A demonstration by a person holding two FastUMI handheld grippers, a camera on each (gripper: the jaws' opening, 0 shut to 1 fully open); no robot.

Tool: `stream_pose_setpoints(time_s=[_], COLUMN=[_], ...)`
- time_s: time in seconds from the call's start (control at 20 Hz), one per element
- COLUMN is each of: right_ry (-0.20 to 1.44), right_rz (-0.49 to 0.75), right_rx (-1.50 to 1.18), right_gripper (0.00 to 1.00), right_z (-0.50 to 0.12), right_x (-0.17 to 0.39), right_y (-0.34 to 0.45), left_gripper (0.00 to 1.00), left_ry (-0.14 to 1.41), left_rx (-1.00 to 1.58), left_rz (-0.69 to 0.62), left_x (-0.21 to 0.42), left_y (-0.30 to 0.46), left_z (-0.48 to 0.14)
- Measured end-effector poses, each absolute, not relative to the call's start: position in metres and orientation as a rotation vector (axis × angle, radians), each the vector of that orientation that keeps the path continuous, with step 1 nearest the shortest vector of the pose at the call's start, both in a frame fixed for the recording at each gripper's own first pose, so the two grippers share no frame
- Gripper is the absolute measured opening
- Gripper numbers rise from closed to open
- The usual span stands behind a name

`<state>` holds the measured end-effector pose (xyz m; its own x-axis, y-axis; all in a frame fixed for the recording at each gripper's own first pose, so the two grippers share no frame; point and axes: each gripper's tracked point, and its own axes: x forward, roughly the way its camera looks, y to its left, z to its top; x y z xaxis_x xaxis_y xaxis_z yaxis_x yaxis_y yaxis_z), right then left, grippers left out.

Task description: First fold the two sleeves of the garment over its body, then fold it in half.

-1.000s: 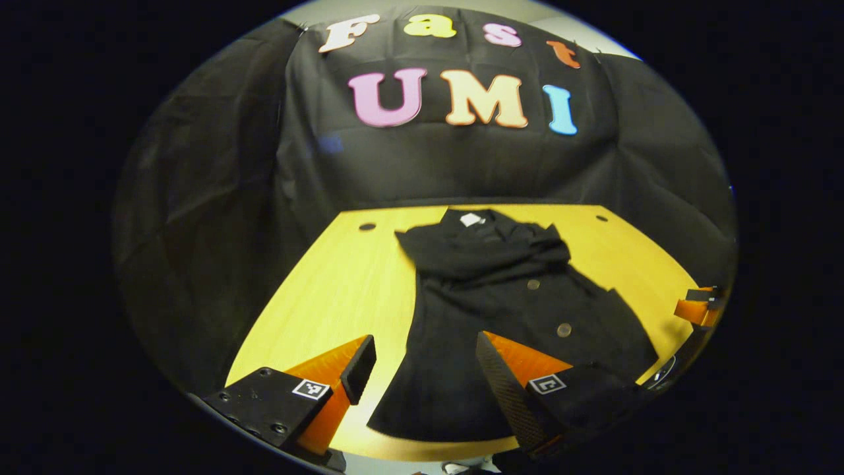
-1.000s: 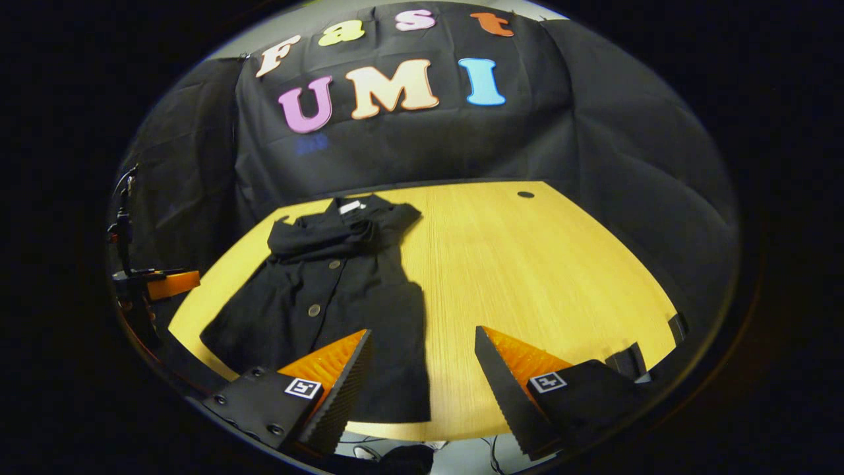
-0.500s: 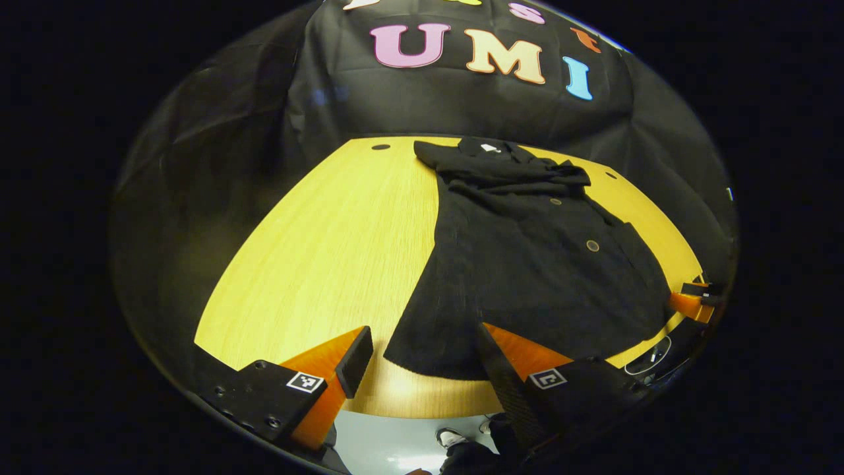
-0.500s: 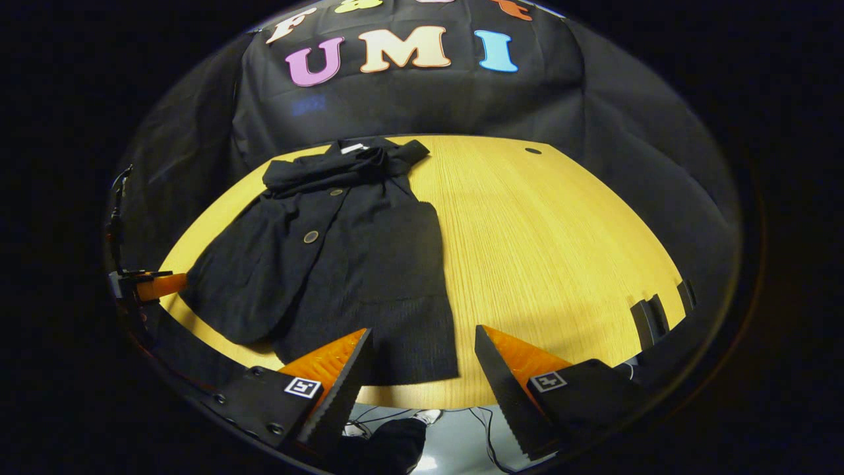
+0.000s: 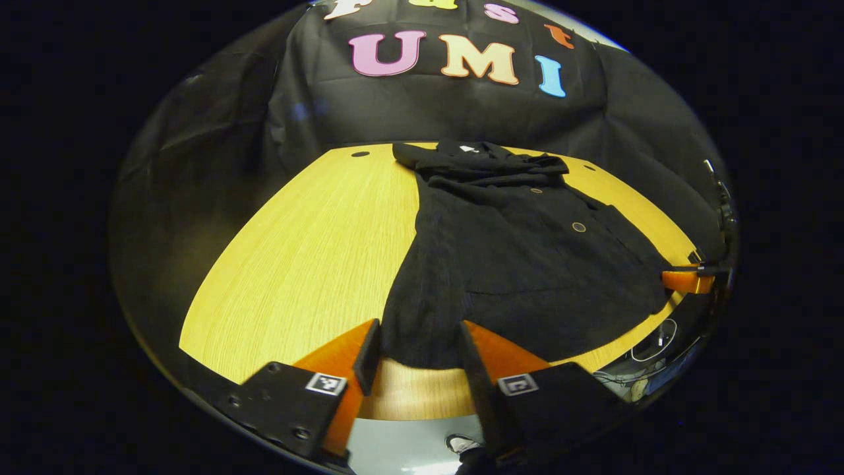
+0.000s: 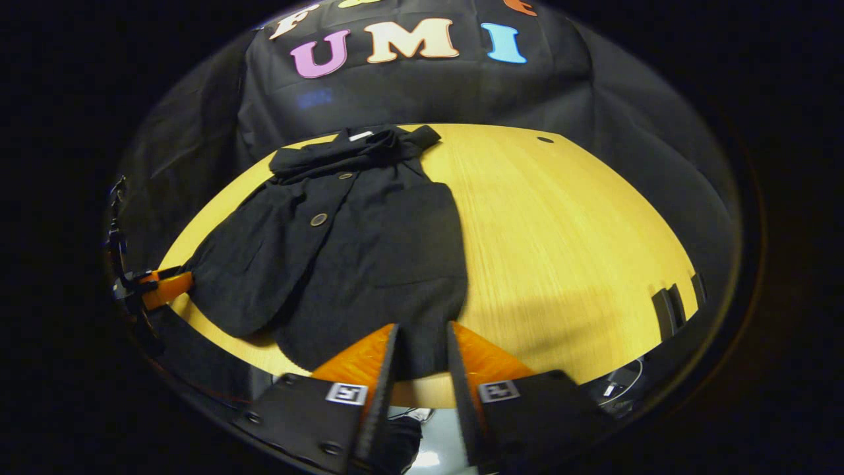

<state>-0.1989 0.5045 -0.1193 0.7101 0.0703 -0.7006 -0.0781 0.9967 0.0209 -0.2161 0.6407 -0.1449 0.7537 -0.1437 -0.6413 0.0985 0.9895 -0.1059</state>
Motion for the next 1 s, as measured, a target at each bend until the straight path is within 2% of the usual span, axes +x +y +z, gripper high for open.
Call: stream_pose_setpoints(time_s=[0.1,0.15,0.2,0.25,0.5,0.8,1.0], right_ry=[0.758,0.765,0.776,0.792,0.793,0.665,0.615], right_rz=[0.092,0.102,0.113,0.122,0.186,0.293,0.303], right_rx=[-0.006,-0.010,0.001,0.022,0.029,0.015,0.026], right_gripper=[0.10,0.10,0.05,0.05,0.05,0.05,0.05], right_z=[-0.120,-0.119,-0.120,-0.119,-0.103,-0.040,0.001], right_x=[-0.198,-0.198,-0.197,-0.195,-0.194,-0.165,-0.131], right_y=[0.507,0.508,0.508,0.507,0.507,0.516,0.522], left_gripper=[0.34,0.19,0.04,0.00,0.00,0.00,0.00], left_ry=[0.693,0.686,0.692,0.703,0.776,0.690,0.649], left_rx=[-0.113,-0.152,-0.188,-0.216,-0.273,-0.342,-0.398], left_rz=[-0.138,-0.124,-0.111,-0.099,-0.025,0.001,0.003], left_x=[-0.215,-0.215,-0.215,-0.215,-0.219,-0.192,-0.151], left_y=[0.639,0.638,0.638,0.637,0.635,0.623,0.618], left_z=[-0.143,-0.141,-0.141,-0.139,-0.134,-0.075,-0.040])
